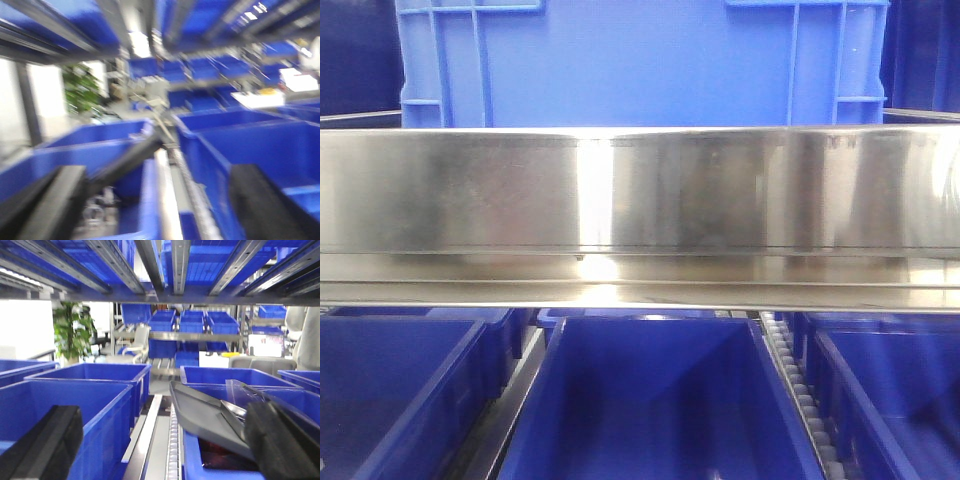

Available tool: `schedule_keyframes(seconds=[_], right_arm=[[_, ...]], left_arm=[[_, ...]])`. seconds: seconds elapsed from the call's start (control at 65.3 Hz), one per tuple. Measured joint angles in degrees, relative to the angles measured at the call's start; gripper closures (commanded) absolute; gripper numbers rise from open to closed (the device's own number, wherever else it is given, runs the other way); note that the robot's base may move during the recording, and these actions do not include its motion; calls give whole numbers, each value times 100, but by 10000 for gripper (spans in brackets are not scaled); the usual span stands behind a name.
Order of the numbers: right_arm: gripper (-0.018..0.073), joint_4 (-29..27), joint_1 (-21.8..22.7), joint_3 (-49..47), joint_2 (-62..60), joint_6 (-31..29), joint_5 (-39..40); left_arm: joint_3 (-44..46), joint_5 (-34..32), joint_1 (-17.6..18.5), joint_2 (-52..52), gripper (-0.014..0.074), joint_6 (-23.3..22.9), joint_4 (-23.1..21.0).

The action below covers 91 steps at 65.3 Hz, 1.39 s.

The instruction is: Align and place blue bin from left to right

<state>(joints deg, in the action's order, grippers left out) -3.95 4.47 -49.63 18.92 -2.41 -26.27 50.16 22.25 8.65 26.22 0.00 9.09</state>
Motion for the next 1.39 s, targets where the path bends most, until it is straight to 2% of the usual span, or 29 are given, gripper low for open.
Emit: schedule_keyframes(seconds=[0.107,0.26,0.398,0.628,0.873,1.057,1.271,1.394], right_arm=[[-9,-167,-97,-579,656,-105,-218],[-9,-829,-591,-1511,1539,-700,-653],[-9,-992,-964,-2369,2475,-894,-1215],[-9,-987,-1058,-4130,4412,-824,-2838],[-9,-173,-1081,-5874,5953,151,-4187],[-9,23,-1107,-6573,6710,509,-4470],[-9,1051,-1684,-6741,7331,934,-4483],[-9,1139,-1821,-6754,7595,1200,-4483]], left_arm=[[397,244,612,594,8,0,23],[1366,905,1402,1596,29,0,12],[2579,1719,1716,2695,29,0,-95],[4620,3011,1754,4521,29,-494,-176],[6224,4235,1659,5913,29,-1071,124],[6893,4573,1330,6666,29,-1172,127],[7013,4601,1118,7179,29,-1197,-1],[7013,4455,1106,7388,29,-1205,-38]])
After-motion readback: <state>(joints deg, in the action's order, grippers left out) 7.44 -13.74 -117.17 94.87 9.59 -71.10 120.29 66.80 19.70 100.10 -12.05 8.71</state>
